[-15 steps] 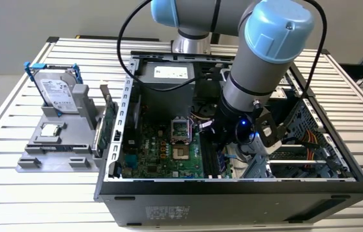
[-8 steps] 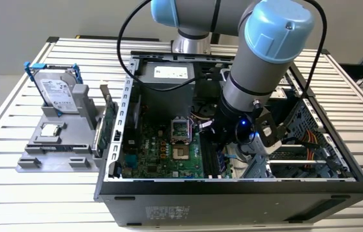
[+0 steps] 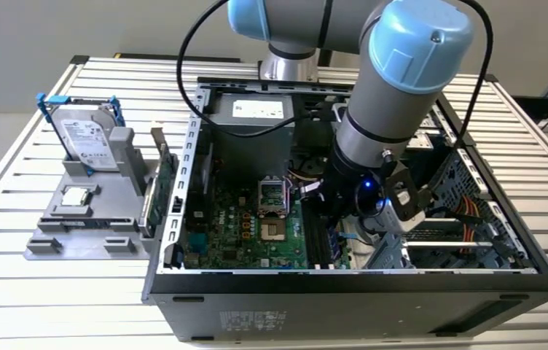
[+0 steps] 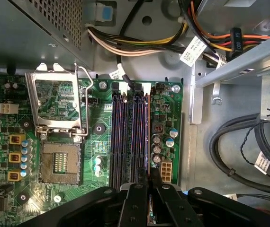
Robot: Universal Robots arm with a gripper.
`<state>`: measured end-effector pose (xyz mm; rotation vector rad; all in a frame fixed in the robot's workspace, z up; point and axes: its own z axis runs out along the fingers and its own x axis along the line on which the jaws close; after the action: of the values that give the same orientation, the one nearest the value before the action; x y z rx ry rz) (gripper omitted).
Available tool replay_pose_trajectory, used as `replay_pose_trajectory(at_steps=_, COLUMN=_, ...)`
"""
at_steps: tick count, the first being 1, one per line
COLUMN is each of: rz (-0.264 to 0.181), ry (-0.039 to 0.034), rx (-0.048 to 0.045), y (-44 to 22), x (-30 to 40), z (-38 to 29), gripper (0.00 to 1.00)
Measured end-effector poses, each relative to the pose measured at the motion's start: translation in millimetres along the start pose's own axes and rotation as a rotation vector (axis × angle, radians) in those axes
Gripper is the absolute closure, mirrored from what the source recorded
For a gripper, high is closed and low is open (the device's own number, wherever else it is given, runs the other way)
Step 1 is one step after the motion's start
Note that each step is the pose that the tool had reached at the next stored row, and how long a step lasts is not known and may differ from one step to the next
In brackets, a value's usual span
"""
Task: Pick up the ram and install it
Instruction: 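Press down the ram until it locks into place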
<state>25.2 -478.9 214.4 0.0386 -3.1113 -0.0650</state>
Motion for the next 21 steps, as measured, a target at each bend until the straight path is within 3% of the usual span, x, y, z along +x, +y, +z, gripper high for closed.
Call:
replay_pose_trajectory(at_steps=8, rz=0.002, ry=0.0002, rx=0.0121, y=2.4, x=-0.1, z=0.2, gripper=1.00)
replay_pose_trajectory(at_steps=21, rz=0.014, ry=0.0002, rx=0.0196, y=4.0, x=0.1, z=-0.8, gripper=1.00)
